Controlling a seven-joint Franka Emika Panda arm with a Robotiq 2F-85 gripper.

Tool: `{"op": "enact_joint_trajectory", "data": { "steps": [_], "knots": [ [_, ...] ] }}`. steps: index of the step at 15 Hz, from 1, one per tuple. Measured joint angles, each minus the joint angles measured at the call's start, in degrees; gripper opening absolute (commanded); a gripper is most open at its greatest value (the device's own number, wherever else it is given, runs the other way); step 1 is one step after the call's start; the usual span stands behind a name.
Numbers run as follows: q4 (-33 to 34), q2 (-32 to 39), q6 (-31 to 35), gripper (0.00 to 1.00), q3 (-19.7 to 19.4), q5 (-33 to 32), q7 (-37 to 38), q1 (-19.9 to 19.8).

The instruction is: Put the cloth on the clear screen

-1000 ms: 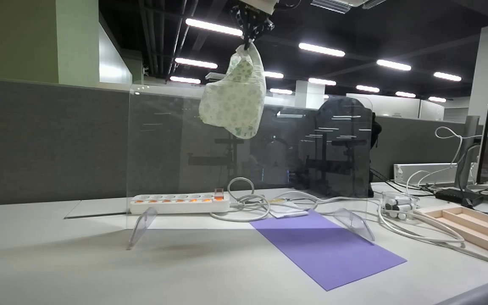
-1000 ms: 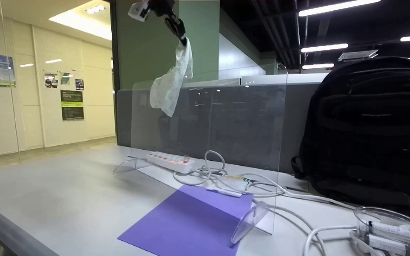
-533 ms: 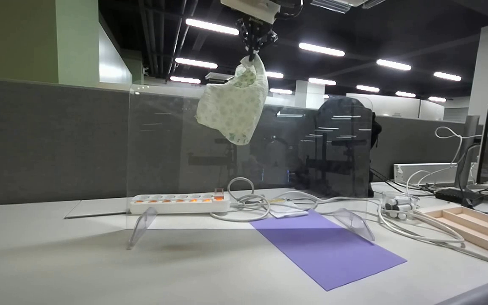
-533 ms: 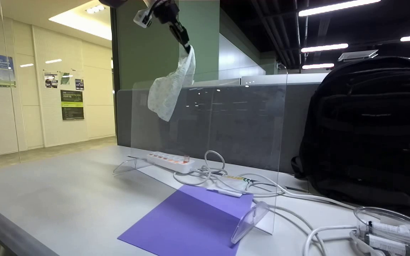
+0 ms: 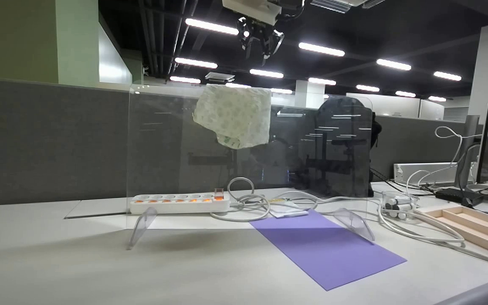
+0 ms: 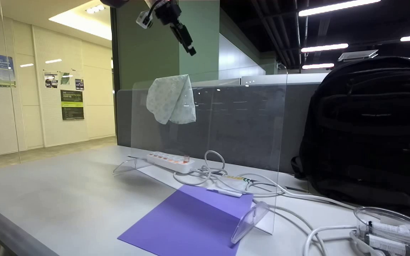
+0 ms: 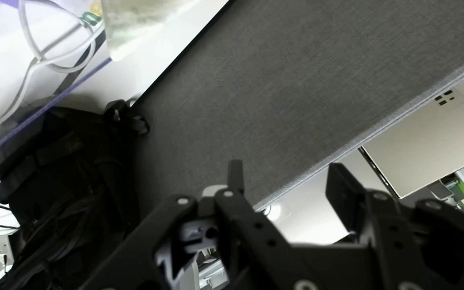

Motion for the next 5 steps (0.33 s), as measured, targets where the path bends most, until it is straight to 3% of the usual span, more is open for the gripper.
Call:
{"op": "enact_joint_trajectory", "data": {
  "steps": [2, 5],
  "knots": [
    [0.0, 0.0, 0.0, 0.99, 0.1, 0.0, 0.0, 0.0],
    [0.0, 0.0, 0.1, 1.0, 0.1, 0.0, 0.0, 0.2]
  ]
}}
